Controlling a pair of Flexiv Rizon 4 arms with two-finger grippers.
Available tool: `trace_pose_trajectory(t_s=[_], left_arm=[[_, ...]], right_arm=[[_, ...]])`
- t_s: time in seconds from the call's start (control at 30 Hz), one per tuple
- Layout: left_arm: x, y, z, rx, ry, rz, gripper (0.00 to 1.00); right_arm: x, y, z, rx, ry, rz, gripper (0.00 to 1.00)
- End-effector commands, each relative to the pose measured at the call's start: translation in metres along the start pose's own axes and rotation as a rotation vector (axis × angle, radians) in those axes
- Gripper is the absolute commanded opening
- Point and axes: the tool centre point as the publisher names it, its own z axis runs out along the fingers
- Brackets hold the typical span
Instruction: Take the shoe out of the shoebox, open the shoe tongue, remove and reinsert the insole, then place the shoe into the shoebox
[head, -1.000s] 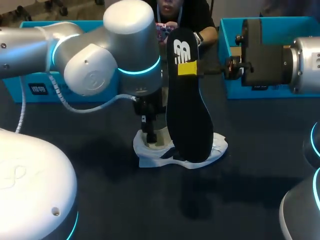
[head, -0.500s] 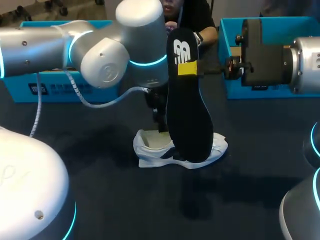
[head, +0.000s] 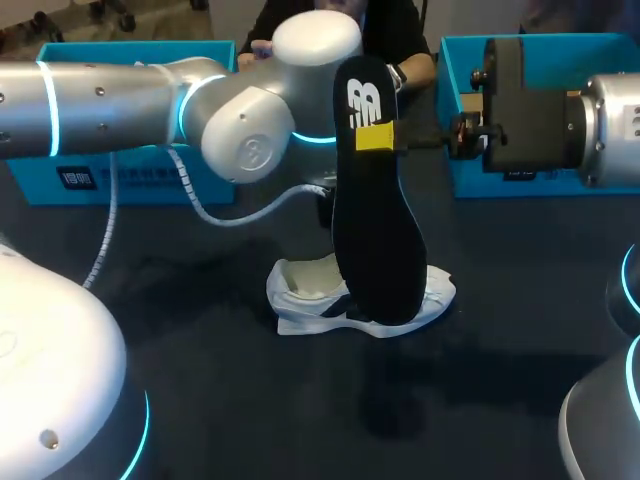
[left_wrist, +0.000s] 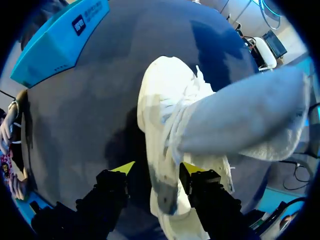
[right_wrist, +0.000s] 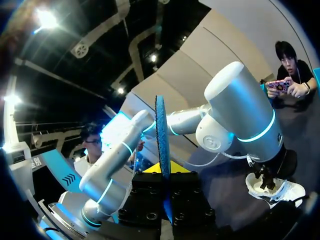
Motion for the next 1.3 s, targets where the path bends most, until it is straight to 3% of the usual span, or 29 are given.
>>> trace_pose_trajectory(t_s=[0.03, 0.2, 0.27, 0.37, 0.47, 0.5, 0.57, 0.83, 1.0, 1.07, 1.13, 1.3], left_arm=[[0.002, -0.004, 0.010, -0.005, 0.008, 0.000, 0.51], [0.006, -0.001, 0.013, -0.011, 0.011, -0.011, 0.35], [0.008, 0.001, 0.013, -0.011, 0.012, -0.014, 0.33], [0.010, 0.005, 0.011, -0.011, 0.010, -0.023, 0.39], [0.011, 0.008, 0.009, -0.008, 0.010, -0.028, 0.52], [0.011, 0.009, 0.009, -0.005, 0.009, -0.031, 0.67], [0.010, 0.011, 0.007, -0.004, 0.006, -0.038, 0.70], [0.005, 0.019, 0.008, 0.004, 0.002, -0.060, 0.57], [0.005, 0.016, 0.016, -0.013, 0.023, -0.056, 0.31], [0.006, 0.014, 0.018, -0.007, 0.034, -0.049, 0.12], [0.007, 0.013, 0.019, -0.005, 0.037, -0.048, 0.00], [0.008, 0.011, 0.021, -0.004, 0.054, -0.021, 0.00]], right_arm=[[0.000, 0.001, 0.004, 0.000, -0.001, 0.001, 0.00], [0.000, 0.001, 0.004, 0.000, -0.001, 0.001, 0.00], [0.000, 0.001, 0.004, 0.000, -0.001, 0.001, 0.00], [0.000, 0.001, 0.004, 0.000, -0.001, 0.001, 0.00], [0.000, 0.001, 0.004, 0.000, -0.001, 0.001, 0.00], [0.000, 0.001, 0.004, 0.000, -0.001, 0.001, 0.00], [0.000, 0.001, 0.004, 0.000, -0.001, 0.001, 0.00], [0.000, 0.001, 0.004, 0.000, -0.001, 0.001, 0.00], [0.000, 0.001, 0.004, 0.000, -0.001, 0.001, 0.00], [0.000, 0.001, 0.004, 0.000, -0.001, 0.001, 0.00], [0.000, 0.001, 0.004, 0.000, -0.001, 0.001, 0.00], [0.000, 0.001, 0.004, 0.000, -0.001, 0.001, 0.00]])
